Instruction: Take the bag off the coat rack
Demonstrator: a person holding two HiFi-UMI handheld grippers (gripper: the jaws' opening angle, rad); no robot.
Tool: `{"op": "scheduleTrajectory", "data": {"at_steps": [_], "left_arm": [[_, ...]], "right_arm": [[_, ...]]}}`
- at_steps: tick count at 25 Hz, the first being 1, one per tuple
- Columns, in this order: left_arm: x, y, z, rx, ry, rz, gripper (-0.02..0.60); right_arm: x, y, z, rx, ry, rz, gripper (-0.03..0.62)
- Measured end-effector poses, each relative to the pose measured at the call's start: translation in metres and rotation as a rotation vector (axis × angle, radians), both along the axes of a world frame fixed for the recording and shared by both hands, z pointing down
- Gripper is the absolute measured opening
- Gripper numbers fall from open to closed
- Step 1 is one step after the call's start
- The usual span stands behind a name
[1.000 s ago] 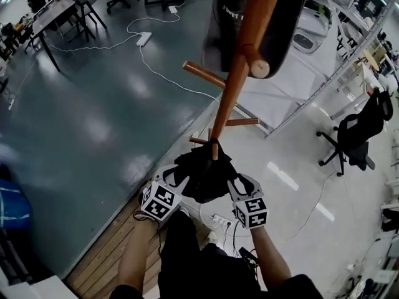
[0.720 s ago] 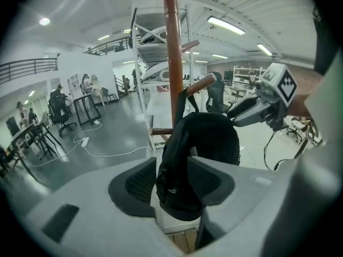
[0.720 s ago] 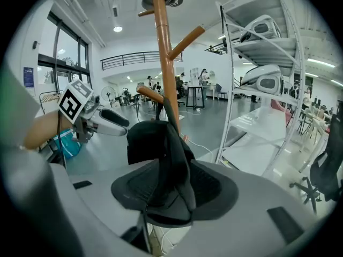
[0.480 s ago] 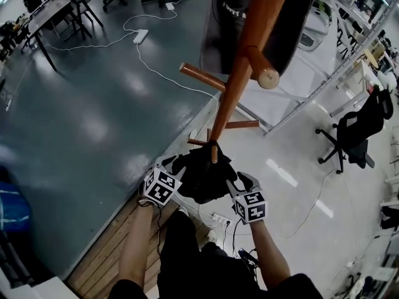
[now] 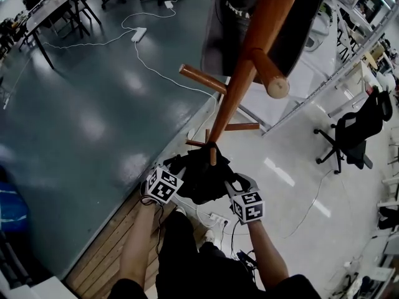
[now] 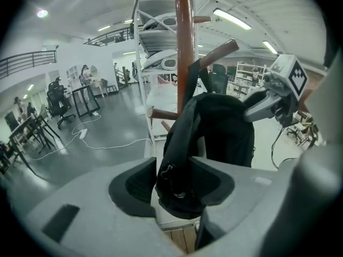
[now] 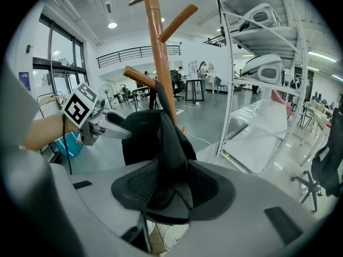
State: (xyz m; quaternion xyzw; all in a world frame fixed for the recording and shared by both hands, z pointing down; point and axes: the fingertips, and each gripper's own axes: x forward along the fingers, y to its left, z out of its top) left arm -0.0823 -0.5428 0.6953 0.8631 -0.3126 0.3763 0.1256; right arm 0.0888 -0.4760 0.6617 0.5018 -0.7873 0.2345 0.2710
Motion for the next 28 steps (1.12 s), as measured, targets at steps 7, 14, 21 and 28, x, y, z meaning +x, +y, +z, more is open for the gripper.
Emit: {"op": "scheduleTrajectory", "data": {"at_steps": [7,14,21,28], "left_arm": [[0.002,0.004,-0.002,0.002,-0.001,-0.005,0.147],[0.005,0.009,-0.003,0.007,0.014,-0.037,0.107],[0.005,0.021,-0.008,0.015,0.021,-0.069,0.089],[0.003,0.036,-0.02,0.036,0.026,-0.108,0.084]], "right_arm": [[0.003,0.0,0.0,0.01,-0.001,0.021,0.124],[0.005,-0.001,0.0,0.013,0.013,0.036,0.079],[0.001,0.006,-0.003,0.019,-0.011,0.039,0.07],[0.0,0.014,-0.011,0.023,-0.03,0.019,0.067]]}}
